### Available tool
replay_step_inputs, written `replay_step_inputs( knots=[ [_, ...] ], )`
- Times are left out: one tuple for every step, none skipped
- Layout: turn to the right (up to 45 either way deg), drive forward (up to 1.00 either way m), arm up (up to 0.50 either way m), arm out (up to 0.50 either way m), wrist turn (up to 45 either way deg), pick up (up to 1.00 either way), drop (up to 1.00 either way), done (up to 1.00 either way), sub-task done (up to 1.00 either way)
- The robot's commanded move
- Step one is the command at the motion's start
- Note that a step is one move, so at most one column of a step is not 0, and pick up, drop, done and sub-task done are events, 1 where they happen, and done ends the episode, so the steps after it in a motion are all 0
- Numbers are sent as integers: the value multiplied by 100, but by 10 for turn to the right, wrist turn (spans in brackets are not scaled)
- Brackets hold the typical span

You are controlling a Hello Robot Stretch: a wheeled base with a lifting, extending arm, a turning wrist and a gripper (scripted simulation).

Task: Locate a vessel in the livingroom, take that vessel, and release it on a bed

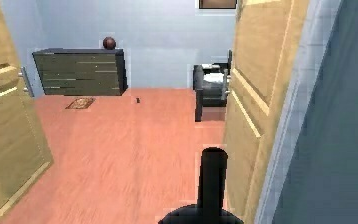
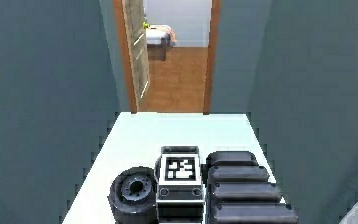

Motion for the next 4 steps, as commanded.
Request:
replay_step_inputs(
  knots=[
    [-150,0,0,0,0,0,0,0,0],
    [0,45,0,0,0,0,0,0,0],
    [-120,0,0,0,0,0,0,0,0],
    [0,15,0,0,0,0,0,0,0]
  ],
)
